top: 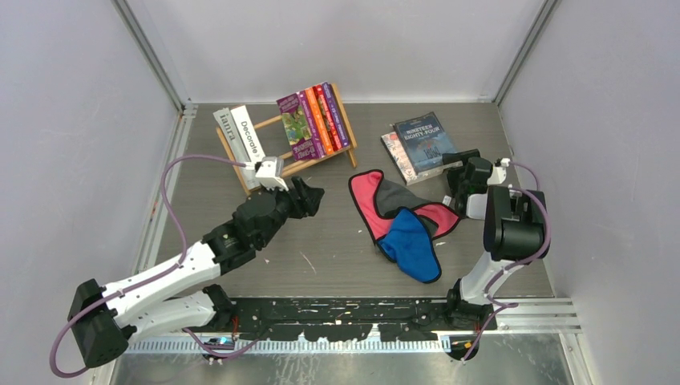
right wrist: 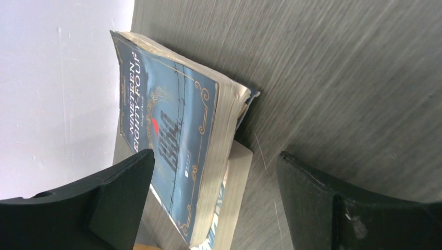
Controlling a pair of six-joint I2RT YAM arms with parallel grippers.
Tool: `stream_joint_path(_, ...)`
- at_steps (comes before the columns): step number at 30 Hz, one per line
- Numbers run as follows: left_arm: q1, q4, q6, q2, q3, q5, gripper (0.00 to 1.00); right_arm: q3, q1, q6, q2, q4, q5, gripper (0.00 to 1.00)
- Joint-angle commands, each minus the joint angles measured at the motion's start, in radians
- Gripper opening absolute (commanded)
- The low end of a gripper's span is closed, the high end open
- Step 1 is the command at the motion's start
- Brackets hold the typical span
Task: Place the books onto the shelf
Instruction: Pick up the book from the center of the board.
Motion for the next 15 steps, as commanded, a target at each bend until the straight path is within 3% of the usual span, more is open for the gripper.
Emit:
stream_joint_path(1, -0.005, 0.105, 0.027, 0.005, -0.017, -0.01, 0.63, 0.078, -0.002, 0.031, 0.072, 0.142, -0.032, 0.92)
stream_joint_path(9, -0.003, 0.14, 0.042, 0.011, -0.046, -0.032, 0.64, 0.171, -0.004, 0.042, 0.207, 0.185, -0.032, 0.92)
stream_joint_path(15, -0.002, 0.156, 0.042, 0.014, -0.062, -0.043, 0.65, 0.23, -0.004, 0.047, 0.285, 0.197, -0.076, 0.81)
